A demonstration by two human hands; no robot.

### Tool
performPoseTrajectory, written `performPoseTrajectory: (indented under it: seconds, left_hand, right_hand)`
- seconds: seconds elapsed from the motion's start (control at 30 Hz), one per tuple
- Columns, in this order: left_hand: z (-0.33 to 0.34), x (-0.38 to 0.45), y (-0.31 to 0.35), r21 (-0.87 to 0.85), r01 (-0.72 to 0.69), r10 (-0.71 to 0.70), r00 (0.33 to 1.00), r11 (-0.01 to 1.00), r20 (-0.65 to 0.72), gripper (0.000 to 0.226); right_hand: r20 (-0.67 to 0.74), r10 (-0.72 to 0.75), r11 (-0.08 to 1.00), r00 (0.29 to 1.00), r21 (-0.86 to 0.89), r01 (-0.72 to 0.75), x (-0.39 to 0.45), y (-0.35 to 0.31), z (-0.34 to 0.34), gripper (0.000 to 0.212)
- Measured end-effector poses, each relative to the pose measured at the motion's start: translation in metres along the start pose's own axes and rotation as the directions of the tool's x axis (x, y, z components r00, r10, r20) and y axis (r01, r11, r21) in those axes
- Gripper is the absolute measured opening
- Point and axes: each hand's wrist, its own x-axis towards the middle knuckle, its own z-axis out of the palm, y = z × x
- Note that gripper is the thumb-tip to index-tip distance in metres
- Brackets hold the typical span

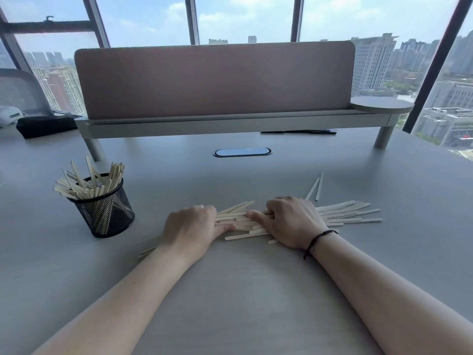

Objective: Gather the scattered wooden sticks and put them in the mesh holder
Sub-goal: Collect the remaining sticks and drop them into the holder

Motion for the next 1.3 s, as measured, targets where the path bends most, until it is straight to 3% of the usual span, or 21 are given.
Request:
performPoseTrajectory:
  seconds: [0.23, 0.5, 0.57, 0.67, 0.83, 0.9, 1.07, 1.3]
  left_hand:
    - [-0.005, 0.002, -0.02, -0.124, 0.084, -0.093, 0.993, 0.989, -0.069, 0.053]
    - [-0.018, 0.001, -0.024, -0.455, -0.011, -0.179, 0.91, 0.891, -0.374, 0.057]
    - [-0.029, 0.003, -0.022, -0.589, -0.052, -0.247, 0.875, 0.806, -0.415, 0.057]
    - [-0.037, 0.004, -0.025, -0.825, -0.1, -0.383, 0.851, 0.556, -0.36, 0.063]
    - [-0.03, -0.002, -0.016, -0.971, -0.081, -0.325, 0.933, 0.227, -0.154, 0.06]
    - [-0.025, -0.004, -0.012, -0.985, -0.061, -0.316, 0.943, 0.16, -0.109, 0.061]
    - [-0.017, -0.006, -0.013, -0.991, 0.008, -0.37, 0.928, 0.13, -0.041, 0.063]
    - [-0.012, -0.01, -0.012, -0.96, 0.014, -0.297, 0.952, 0.281, -0.073, 0.061]
  right_hand:
    - [0.004, 0.025, 0.998, 1.0, -0.051, -0.025, 0.0, -0.001, -0.004, 0.082]
    - [-0.01, 0.02, 0.996, 1.0, -0.091, -0.021, -0.001, -0.002, -0.005, 0.089]
    - [-0.014, 0.019, 0.995, 1.0, -0.098, -0.021, -0.001, -0.001, -0.004, 0.091]
    - [-0.019, 0.025, 0.995, 0.999, -0.098, -0.027, 0.0, -0.001, -0.005, 0.09]
    - [-0.066, 0.045, 0.996, 0.997, -0.078, -0.05, -0.003, 0.002, -0.006, 0.088]
    - [-0.092, 0.064, 0.996, 0.994, -0.06, -0.07, -0.002, 0.0, -0.008, 0.087]
    - [-0.131, 0.085, 0.995, 0.988, -0.032, -0.09, 0.004, -0.01, -0.014, 0.089]
    - [-0.141, 0.074, 0.996, 0.987, -0.033, -0.08, 0.026, -0.037, -0.027, 0.083]
